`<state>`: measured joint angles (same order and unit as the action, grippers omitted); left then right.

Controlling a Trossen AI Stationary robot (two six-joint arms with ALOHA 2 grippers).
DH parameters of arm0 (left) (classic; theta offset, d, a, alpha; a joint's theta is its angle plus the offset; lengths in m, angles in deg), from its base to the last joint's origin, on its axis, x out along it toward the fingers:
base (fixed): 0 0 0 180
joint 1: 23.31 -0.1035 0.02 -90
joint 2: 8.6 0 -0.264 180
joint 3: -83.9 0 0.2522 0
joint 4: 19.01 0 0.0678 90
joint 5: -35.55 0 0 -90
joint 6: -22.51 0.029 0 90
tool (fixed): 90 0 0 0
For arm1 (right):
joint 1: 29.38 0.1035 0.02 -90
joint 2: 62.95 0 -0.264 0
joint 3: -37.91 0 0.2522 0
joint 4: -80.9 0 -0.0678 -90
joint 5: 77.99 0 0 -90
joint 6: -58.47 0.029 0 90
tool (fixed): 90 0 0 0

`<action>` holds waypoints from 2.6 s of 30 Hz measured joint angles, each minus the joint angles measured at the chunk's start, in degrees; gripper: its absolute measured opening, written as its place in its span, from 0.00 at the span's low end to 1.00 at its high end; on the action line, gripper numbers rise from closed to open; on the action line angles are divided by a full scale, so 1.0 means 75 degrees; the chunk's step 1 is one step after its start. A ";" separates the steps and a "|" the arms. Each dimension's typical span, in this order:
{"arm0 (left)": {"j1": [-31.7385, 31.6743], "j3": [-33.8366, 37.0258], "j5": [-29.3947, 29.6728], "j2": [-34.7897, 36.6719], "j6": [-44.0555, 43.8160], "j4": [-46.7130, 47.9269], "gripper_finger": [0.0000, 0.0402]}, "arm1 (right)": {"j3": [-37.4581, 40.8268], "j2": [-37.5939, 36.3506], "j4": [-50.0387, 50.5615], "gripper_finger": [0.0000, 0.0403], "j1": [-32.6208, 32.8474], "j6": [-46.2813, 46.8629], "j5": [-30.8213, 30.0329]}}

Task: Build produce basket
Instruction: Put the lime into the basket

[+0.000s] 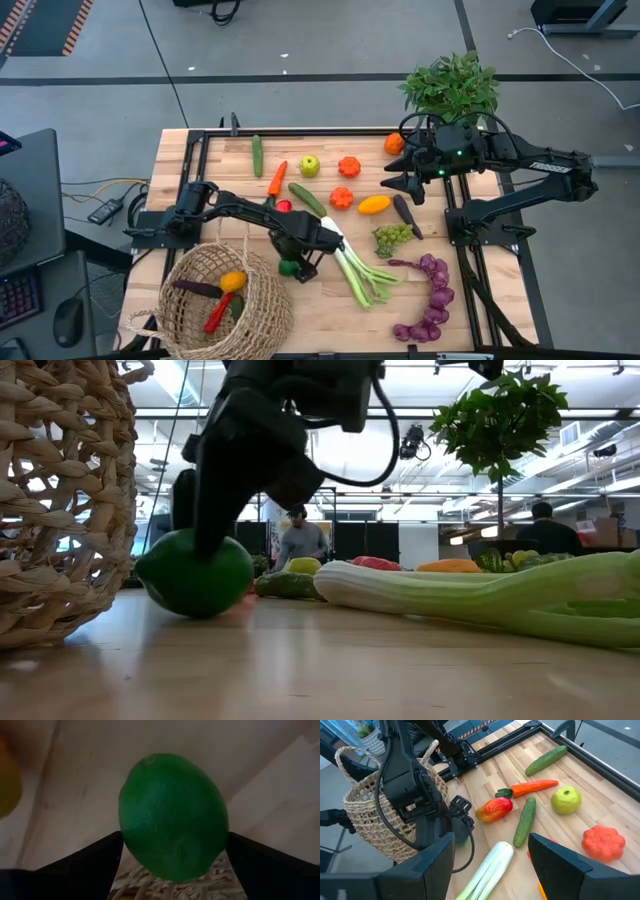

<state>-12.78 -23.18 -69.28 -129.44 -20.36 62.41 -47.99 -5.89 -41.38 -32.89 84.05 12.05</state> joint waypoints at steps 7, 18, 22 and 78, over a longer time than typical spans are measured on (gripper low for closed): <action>-0.0047 0.0000 0.0051 0.0001 -0.0003 -0.0391 0.88 | 0.0000 0.0000 0.0000 0.64 0.0000 -0.0003 0.0001; -0.0056 -0.0037 -0.0176 0.0019 -0.0001 -0.0713 0.61 | 0.0000 0.0000 0.0000 0.64 0.0000 0.0020 -0.0031; -0.0155 -0.0657 -0.0647 0.0019 0.0224 -0.0056 0.55 | 0.0000 -0.0003 0.0000 0.64 0.0000 0.0020 -0.0031; 0.4355 -0.3714 0.2112 0.2946 -0.3493 0.2972 0.60 | 0.0003 0.0141 0.0096 0.64 -0.0006 0.0251 -0.0273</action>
<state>19.88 -51.03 -53.44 -107.35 -46.56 84.70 -47.97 -4.83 -40.65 -32.93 85.93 10.01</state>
